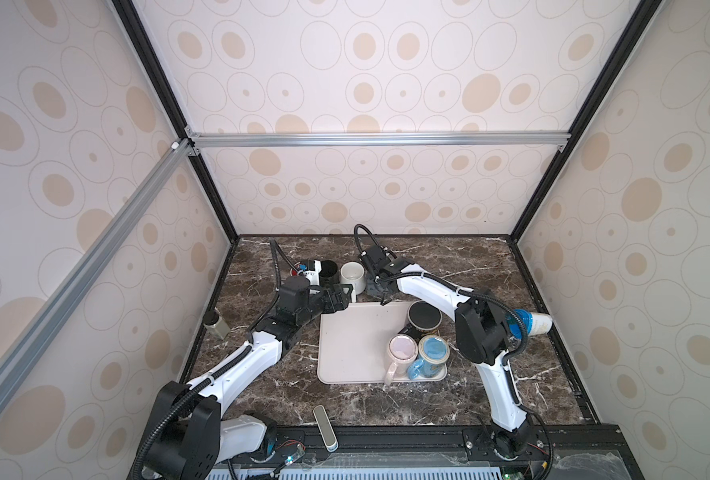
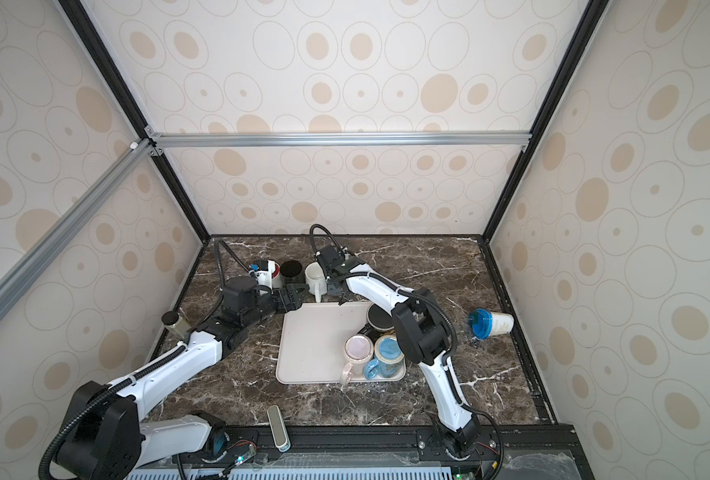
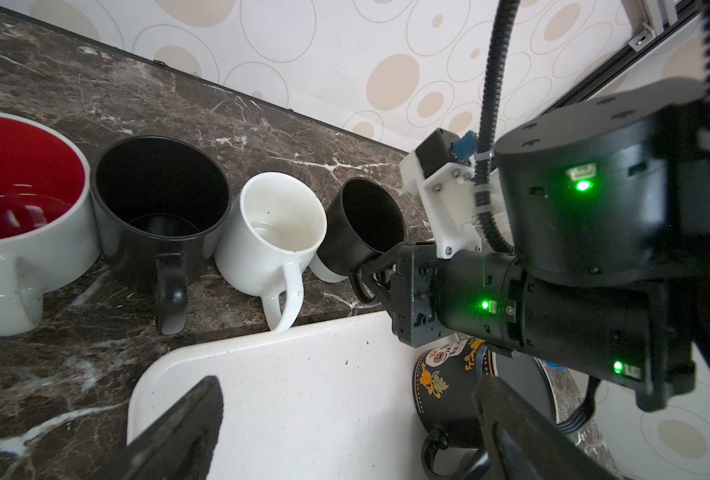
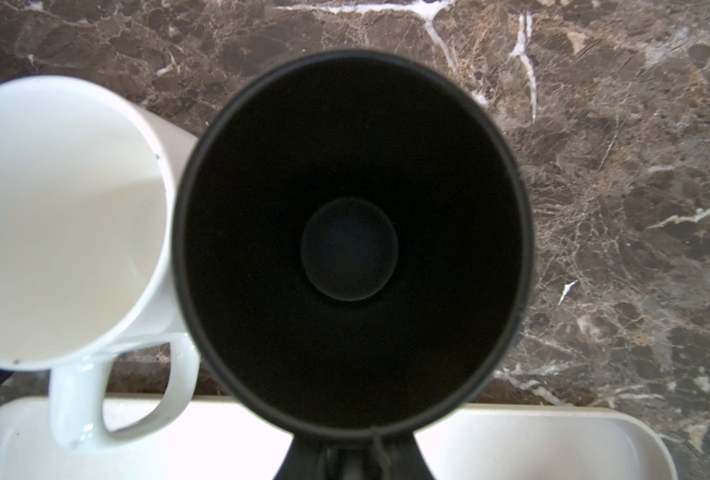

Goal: Turn the mug right side up
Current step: 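Open the right gripper and lift it off the black mug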

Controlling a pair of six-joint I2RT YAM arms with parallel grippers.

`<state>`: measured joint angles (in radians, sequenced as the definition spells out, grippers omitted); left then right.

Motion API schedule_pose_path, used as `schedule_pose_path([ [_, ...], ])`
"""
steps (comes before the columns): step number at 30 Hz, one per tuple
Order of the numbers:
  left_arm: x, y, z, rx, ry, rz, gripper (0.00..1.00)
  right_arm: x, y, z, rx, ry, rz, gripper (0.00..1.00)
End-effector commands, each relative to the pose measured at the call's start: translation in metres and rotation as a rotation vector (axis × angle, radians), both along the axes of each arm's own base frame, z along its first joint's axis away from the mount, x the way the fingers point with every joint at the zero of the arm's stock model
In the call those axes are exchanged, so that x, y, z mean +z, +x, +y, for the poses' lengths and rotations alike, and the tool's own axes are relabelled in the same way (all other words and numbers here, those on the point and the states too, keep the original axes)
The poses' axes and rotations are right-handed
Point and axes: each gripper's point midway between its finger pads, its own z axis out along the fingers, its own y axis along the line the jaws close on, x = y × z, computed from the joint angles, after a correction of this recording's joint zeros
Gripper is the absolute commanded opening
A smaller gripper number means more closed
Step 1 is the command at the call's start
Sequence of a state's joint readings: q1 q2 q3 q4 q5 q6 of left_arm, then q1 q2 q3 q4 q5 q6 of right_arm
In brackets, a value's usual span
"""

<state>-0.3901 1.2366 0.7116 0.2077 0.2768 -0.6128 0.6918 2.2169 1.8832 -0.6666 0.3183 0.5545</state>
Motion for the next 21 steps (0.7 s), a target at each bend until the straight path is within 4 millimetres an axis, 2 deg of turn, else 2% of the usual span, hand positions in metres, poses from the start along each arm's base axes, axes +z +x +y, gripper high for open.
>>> schedule_pose_path([
  [1, 0.007, 0.003, -0.002, 0.008, -0.007, -0.015, 0.96, 0.006, 0.005, 0.011, -0.003, 0.029, -0.028, 0.02],
  [6, 0.006, 0.002, -0.001, 0.011, -0.006, -0.015, 0.96, 0.006, 0.003, 0.017, 0.01, 0.038, -0.026, 0.03],
  [14, 0.003, 0.0, -0.002, 0.009, -0.004, -0.006, 0.96, 0.003, -0.001, 0.015, 0.011, 0.029, -0.011, 0.05],
  [21, 0.002, -0.001, -0.003, 0.008, -0.005, -0.006, 0.97, 0.01, -0.005, 0.02, 0.035, 0.067, -0.01, 0.15],
])
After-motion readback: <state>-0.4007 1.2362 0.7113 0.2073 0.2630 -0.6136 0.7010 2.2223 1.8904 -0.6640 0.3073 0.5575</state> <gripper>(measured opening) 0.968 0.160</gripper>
